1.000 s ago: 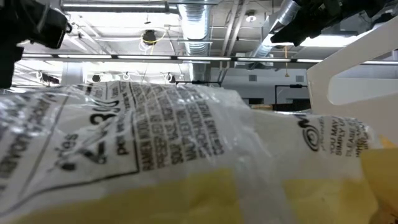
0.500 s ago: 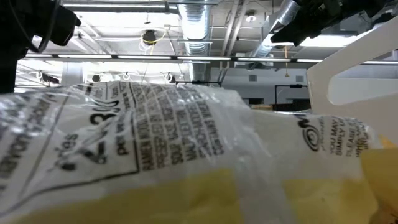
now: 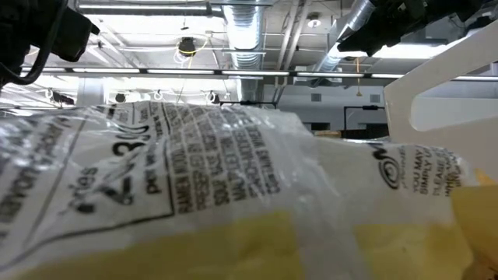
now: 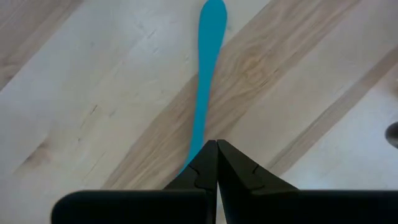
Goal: Pick & Place Food Item
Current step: Put the blue spoon in the white bin
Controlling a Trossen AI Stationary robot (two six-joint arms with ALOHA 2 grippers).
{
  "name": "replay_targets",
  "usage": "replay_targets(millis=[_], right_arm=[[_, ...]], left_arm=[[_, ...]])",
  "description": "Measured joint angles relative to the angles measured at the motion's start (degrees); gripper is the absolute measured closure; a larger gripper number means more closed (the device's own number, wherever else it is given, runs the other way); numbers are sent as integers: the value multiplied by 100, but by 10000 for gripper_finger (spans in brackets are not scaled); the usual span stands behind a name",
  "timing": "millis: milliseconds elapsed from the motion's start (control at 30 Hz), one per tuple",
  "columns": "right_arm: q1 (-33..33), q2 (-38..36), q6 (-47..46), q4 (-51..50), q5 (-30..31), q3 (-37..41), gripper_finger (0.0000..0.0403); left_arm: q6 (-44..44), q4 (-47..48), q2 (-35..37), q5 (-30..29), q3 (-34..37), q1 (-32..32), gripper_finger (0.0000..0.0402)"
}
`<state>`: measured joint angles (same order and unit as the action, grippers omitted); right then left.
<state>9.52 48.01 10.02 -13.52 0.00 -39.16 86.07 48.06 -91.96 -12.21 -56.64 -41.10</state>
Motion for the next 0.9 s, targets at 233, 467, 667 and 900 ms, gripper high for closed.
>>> replay_targets(millis=[233, 467, 667, 900], right_arm=[[0, 0, -154, 24, 1, 0, 398], [-2, 0, -404, 26, -2, 0, 398], [-7, 0, -407, 26, -2, 0, 398], [-7, 0, -407, 26, -2, 0, 398]], left_arm=[[-245, 54, 2, 2, 7, -9, 401], [-269, 57, 4, 2, 11, 22, 385], [-359, 56, 4, 4, 13, 26, 317], [-375, 56, 4, 4, 15, 26, 259]])
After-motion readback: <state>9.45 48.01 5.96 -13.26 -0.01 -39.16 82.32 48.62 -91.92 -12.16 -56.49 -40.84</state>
